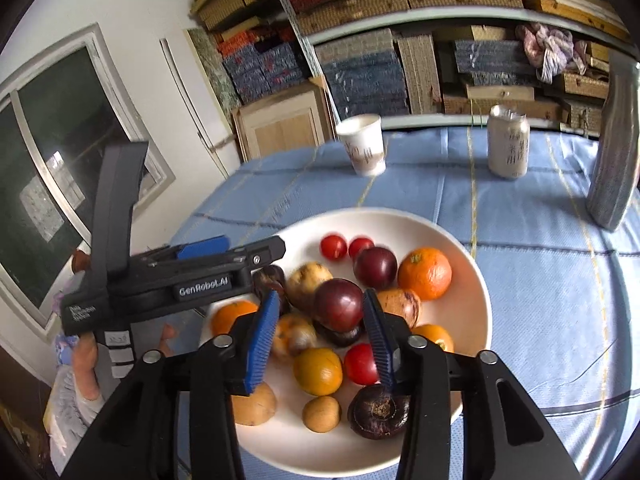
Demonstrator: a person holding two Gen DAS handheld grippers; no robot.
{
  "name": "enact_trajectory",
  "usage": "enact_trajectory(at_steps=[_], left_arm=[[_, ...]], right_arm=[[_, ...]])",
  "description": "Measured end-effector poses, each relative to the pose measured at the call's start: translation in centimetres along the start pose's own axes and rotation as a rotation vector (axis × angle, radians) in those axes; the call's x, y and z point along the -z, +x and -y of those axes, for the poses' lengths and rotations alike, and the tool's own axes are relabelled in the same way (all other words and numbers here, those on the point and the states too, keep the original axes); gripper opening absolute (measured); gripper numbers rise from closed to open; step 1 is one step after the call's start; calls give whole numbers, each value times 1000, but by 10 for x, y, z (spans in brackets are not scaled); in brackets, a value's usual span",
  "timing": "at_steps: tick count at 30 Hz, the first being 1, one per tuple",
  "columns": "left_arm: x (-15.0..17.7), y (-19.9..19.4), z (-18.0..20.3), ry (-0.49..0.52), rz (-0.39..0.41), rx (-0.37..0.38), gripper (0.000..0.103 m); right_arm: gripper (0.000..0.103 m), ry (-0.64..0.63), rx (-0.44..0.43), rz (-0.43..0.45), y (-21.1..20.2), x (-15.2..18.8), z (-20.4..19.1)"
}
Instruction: Organize fruits
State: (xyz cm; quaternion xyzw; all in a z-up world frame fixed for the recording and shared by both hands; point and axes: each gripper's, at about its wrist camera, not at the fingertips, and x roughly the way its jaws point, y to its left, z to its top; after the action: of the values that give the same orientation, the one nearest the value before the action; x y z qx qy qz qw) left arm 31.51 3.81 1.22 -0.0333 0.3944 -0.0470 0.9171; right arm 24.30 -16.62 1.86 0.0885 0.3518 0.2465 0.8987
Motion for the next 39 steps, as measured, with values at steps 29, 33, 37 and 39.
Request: enact_trajectory(at_steps=[29,33,37,39], left_arm=[[189,-169,40,55,174,-199,99],[196,-171,57,116,188,-207,99],[197,-171,65,136,188,-212,99],[197,-172,66,138,184,-201,99]], right_arm=[[99,-56,288,165,-123,145,-13],[99,-88,300,193,-129,157,-24],[99,-85,303,196,-129,162,-28],[99,-88,307,193,-128,161,-30]])
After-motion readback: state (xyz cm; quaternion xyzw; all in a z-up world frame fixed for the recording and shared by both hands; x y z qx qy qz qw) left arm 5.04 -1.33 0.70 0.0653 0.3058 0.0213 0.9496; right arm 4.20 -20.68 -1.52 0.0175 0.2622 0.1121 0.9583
